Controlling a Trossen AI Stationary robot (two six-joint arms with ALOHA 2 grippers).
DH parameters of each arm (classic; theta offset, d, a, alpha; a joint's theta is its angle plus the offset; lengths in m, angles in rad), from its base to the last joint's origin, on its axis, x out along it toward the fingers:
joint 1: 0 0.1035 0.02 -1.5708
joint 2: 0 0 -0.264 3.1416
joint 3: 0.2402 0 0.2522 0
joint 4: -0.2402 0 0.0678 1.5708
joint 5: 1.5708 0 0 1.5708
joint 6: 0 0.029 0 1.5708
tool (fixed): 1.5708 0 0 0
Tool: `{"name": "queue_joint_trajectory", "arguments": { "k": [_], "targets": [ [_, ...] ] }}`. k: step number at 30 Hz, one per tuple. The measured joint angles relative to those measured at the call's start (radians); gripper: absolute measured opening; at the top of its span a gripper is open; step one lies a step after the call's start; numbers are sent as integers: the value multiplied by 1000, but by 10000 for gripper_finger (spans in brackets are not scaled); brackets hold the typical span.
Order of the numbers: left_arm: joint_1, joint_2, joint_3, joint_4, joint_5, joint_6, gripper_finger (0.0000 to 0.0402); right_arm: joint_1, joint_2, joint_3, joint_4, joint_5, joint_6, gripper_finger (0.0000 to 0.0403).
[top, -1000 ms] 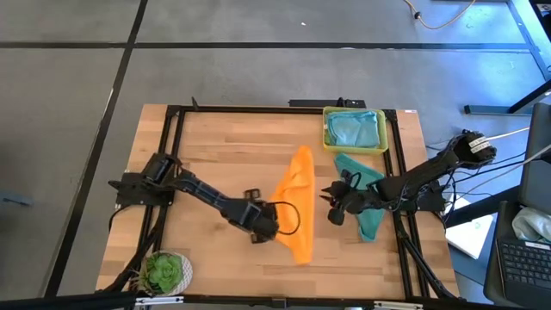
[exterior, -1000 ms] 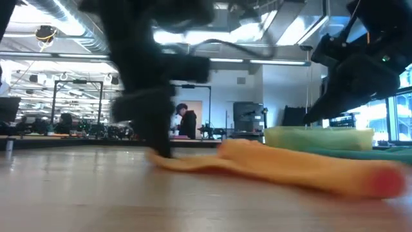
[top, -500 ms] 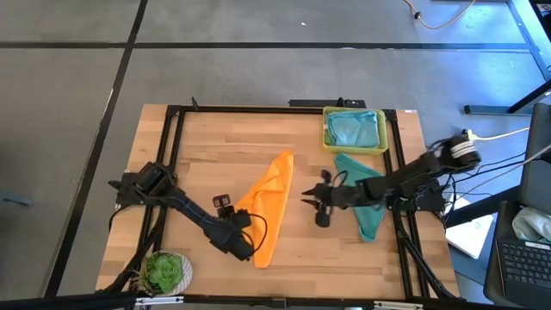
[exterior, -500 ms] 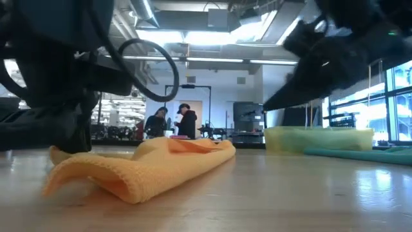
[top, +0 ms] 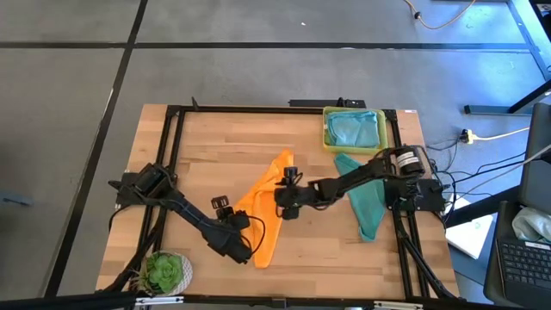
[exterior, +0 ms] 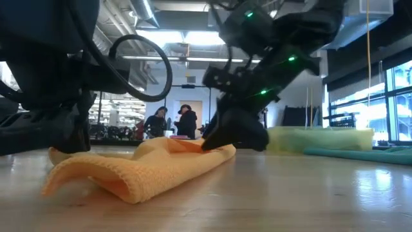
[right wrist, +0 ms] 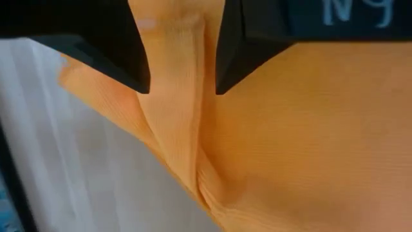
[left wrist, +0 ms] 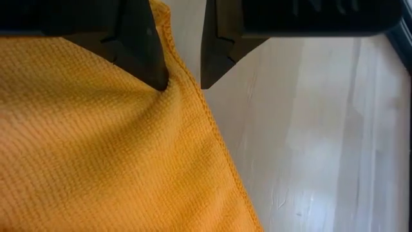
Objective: Fold microfiber towels
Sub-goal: Fold the yellow microfiber cloth
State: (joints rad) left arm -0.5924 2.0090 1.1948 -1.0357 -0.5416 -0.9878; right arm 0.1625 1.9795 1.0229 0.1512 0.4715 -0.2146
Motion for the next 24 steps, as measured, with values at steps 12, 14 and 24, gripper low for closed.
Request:
{"name": "queue_joint_trajectory", "arguments": {
  "k": [12, 14, 24],
  "targets": [
    [-9, 0, 0, 6, -18, -28, 96, -43, 22, 30, -70, -36, -28, 111],
    [-9, 0, 0, 6, -22, -30, 96, -43, 22, 30, -84, -30, -50, 70],
    [-9, 0, 1, 9, -30, -32, 96, 21, -108, 29, -340, 122, -52, 6]
  ]
}}
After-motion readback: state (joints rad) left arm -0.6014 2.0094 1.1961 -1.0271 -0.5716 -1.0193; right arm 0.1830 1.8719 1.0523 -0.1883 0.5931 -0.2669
